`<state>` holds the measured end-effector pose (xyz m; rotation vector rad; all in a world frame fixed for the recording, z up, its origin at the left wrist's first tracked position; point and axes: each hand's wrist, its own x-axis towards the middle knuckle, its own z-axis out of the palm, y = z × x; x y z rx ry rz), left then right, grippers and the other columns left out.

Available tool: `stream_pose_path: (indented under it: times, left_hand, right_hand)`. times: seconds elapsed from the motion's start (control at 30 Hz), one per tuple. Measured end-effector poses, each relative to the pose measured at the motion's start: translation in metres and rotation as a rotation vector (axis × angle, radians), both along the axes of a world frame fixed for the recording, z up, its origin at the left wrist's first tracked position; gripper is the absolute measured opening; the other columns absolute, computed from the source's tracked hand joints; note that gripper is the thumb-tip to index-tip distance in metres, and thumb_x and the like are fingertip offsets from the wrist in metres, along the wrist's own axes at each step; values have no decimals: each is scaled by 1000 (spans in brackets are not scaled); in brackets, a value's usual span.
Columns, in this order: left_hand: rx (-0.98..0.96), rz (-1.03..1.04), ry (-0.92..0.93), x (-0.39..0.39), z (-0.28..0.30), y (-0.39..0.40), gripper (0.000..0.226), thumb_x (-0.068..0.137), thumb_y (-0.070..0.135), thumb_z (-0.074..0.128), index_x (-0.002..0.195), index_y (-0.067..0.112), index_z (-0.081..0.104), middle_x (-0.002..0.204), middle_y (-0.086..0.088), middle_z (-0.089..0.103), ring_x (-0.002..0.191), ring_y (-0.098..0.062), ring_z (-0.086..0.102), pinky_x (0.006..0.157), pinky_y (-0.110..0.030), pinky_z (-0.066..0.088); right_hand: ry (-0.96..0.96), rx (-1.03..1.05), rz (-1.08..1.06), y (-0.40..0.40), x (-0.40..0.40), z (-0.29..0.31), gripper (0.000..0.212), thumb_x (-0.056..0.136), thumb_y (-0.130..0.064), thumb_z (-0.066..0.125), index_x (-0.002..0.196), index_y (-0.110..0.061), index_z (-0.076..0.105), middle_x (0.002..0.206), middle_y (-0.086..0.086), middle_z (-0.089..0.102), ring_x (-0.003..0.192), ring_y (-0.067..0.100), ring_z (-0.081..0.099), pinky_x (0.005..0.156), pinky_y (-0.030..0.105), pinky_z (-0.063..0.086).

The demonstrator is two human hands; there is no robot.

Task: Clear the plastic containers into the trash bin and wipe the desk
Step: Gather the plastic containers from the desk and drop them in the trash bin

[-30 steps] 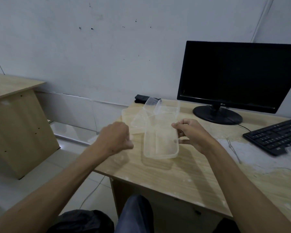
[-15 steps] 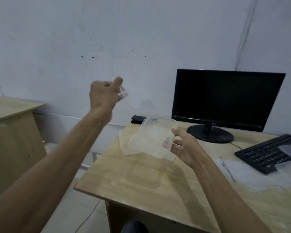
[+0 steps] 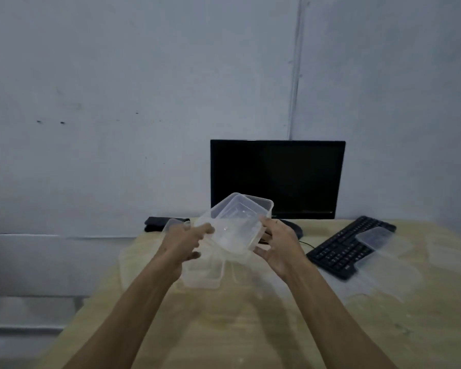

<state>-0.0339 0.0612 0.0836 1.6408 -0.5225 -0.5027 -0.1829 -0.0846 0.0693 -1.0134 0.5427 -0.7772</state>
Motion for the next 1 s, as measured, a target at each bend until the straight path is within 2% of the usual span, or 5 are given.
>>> stream_pose_path:
  times: [0.1,0.3,0.73,0.87,1.0]
  left_hand:
    - [227,-125,-148,0,-4,-7,39,81,32,85,95,7,58,99,-6,61,84,-20,58,66,-30,54]
    - [171,-257,-235,-2,-10,-33,53,95,20,67,144,25,46,110,-8,67,98,-22,71,86,-39,62]
    - [155,-209,-421,-8,-16,-55,40,90,44,74,106,13,55,101,-7,74,76,-14,78,71,-40,66]
    - [15,-361,-37,-2,0,-59,51,83,46,79,114,8,66,110,-13,76,97,-27,76,90,-53,61]
    - [-193,-434,245,3,10,-67,59,93,65,59,127,18,70,121,-14,75,114,-36,71,101,-58,54]
  right_hand:
    - [8,-13,-24,-12,-11,-2,32,101,-20,66,124,2,64,121,24,71,116,39,68,75,49,64]
    - [15,-91,43,-22,-15,-4,22,99,-25,69,105,-3,66,111,19,74,93,26,75,77,49,64]
    - [113,-335,-142,-19,-1,-8,39,107,-41,51,113,-3,57,111,18,70,99,34,72,90,65,57]
    - [112,-443,-141,-23,-3,-10,31,109,-32,45,99,-4,51,103,20,65,92,38,65,85,65,56]
    - [131,-503,-41,-19,2,-6,23,109,-19,42,88,-14,51,93,9,63,84,23,64,71,39,62]
